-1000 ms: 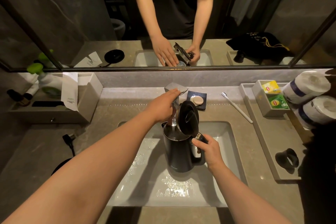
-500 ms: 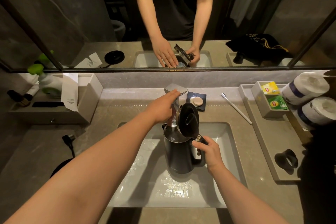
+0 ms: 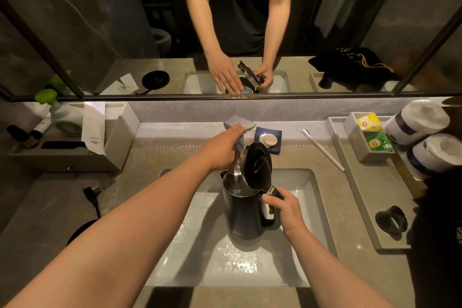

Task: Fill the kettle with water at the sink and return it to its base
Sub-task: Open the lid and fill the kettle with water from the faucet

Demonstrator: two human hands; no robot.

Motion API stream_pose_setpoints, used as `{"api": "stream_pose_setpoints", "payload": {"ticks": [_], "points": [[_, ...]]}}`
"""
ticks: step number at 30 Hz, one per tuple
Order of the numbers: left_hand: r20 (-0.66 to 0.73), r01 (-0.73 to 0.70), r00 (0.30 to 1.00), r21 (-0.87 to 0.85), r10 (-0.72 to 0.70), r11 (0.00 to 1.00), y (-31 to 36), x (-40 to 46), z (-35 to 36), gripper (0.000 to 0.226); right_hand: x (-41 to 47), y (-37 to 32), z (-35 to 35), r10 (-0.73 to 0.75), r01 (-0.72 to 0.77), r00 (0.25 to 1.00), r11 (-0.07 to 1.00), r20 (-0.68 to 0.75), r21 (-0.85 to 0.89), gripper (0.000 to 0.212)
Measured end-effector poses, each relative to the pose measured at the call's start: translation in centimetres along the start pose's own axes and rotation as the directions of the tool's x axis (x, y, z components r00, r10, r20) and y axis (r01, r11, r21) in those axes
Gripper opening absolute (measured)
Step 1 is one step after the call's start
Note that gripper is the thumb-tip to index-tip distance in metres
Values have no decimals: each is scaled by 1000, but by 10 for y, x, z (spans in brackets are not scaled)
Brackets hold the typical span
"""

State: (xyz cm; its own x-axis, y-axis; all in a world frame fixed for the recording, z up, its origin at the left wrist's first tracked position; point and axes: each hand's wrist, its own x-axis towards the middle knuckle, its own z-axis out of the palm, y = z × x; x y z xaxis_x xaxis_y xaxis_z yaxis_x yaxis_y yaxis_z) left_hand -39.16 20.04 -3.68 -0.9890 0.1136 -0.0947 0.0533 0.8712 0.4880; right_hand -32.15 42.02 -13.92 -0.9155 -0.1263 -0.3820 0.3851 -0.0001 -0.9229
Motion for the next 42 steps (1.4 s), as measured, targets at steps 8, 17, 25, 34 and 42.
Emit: {"api": "stream_pose_setpoints", "payload": {"ticks": [8,17,25,34,42], "points": [[6,14,1000,-55,-14,998,-1,-1,0,72,4,0,-3,-10,10,1000,1000,28,13,23],[0,1,1000,-83,-1,997,-4,-2,-2,68,4,-1,-3,0,-1,999,1000,44,15,7],[-12,-24,1000,-37,24,999,-2,-4,-5,69,5,-2,-3,8,-9,999,1000,50,15,9],[173,-111,980,70,98,991,-4,0,-9,74,4,-4,-8,9,-10,999,1000,53,12,17],[-150,-20,985,-593,-85,805,34,-36,0,37,-12,-6,-24,-27,27,999,1000,31,3,19]]}}
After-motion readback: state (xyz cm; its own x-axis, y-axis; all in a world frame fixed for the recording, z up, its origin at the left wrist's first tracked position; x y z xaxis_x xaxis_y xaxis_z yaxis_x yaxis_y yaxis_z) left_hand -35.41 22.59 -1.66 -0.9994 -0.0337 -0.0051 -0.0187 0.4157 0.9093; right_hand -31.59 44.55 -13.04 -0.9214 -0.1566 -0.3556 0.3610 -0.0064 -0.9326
